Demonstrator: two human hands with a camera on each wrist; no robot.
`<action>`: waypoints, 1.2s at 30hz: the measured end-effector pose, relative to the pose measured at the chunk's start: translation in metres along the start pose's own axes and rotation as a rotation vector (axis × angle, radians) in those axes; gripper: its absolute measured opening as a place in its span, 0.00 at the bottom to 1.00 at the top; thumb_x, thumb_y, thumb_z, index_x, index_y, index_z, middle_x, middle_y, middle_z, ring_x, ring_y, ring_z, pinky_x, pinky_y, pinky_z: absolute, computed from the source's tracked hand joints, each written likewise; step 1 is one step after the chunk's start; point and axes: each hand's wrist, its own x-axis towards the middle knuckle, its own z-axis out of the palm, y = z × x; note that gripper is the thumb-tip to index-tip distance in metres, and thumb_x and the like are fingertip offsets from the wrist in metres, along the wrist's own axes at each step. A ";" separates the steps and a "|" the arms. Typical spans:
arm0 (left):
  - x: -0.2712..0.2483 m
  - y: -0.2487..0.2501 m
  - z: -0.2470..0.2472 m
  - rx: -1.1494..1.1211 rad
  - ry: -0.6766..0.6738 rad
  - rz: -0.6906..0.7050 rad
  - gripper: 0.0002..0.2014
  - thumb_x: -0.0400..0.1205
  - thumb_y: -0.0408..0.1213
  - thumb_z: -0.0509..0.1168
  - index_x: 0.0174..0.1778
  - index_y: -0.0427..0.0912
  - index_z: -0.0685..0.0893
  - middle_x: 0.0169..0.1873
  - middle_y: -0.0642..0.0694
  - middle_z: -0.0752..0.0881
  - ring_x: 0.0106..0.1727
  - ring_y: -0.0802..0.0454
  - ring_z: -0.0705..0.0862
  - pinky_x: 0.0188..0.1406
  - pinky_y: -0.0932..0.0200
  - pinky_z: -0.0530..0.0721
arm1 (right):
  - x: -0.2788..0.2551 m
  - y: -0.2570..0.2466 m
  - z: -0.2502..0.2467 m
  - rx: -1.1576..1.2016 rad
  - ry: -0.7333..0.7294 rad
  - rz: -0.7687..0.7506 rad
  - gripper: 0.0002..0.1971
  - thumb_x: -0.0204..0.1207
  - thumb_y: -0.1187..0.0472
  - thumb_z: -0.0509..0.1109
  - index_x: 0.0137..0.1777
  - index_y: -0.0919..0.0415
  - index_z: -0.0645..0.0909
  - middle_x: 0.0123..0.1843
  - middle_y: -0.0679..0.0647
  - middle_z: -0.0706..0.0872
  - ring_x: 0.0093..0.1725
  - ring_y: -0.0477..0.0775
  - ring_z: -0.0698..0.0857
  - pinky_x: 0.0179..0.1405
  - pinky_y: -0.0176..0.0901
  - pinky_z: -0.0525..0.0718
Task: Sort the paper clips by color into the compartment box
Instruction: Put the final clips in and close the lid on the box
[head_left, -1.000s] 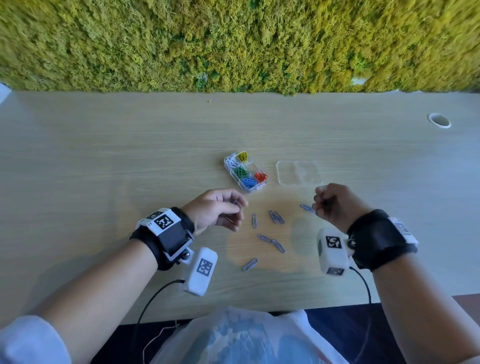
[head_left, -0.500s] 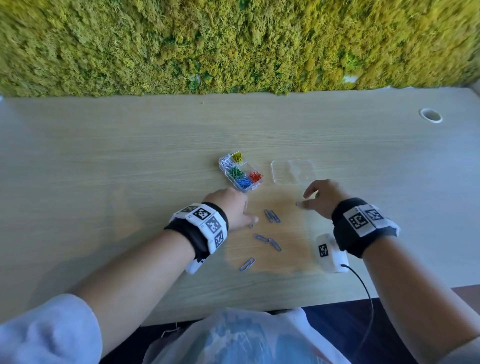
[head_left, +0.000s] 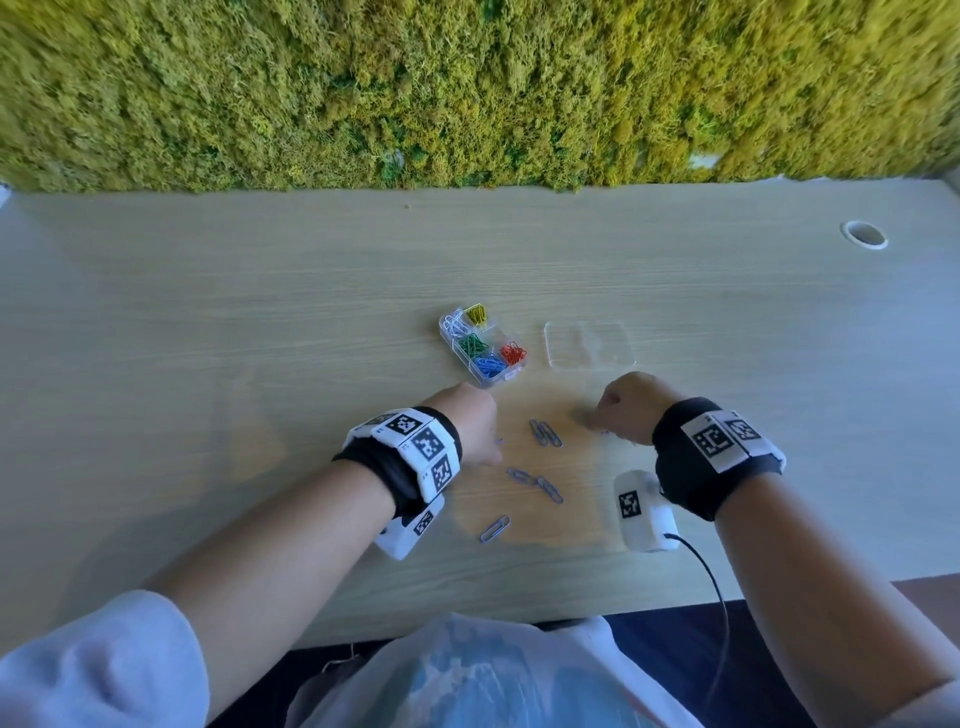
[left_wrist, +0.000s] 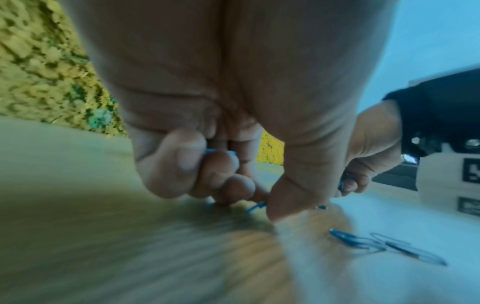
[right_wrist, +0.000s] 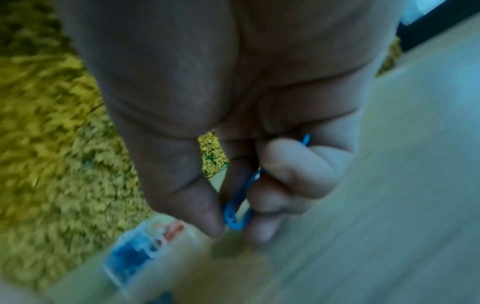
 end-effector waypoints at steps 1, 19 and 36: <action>-0.001 -0.002 0.002 -0.060 0.011 0.013 0.08 0.71 0.40 0.69 0.30 0.45 0.78 0.33 0.49 0.81 0.34 0.49 0.78 0.35 0.59 0.79 | -0.002 -0.001 0.001 0.112 -0.027 -0.019 0.13 0.72 0.52 0.71 0.33 0.61 0.82 0.32 0.54 0.84 0.32 0.53 0.79 0.37 0.42 0.78; -0.025 -0.024 0.008 -0.794 -0.143 0.106 0.06 0.73 0.33 0.67 0.36 0.48 0.76 0.24 0.53 0.73 0.24 0.53 0.67 0.25 0.60 0.68 | -0.004 -0.009 0.022 1.311 -0.235 0.007 0.13 0.78 0.66 0.61 0.31 0.60 0.74 0.27 0.54 0.74 0.22 0.50 0.76 0.18 0.33 0.75; -0.039 0.006 0.016 0.133 -0.125 0.210 0.04 0.75 0.46 0.69 0.39 0.50 0.84 0.43 0.54 0.85 0.44 0.51 0.84 0.41 0.58 0.82 | -0.009 -0.027 0.031 0.009 0.140 -0.076 0.07 0.72 0.58 0.70 0.38 0.61 0.85 0.41 0.56 0.87 0.41 0.58 0.85 0.35 0.41 0.79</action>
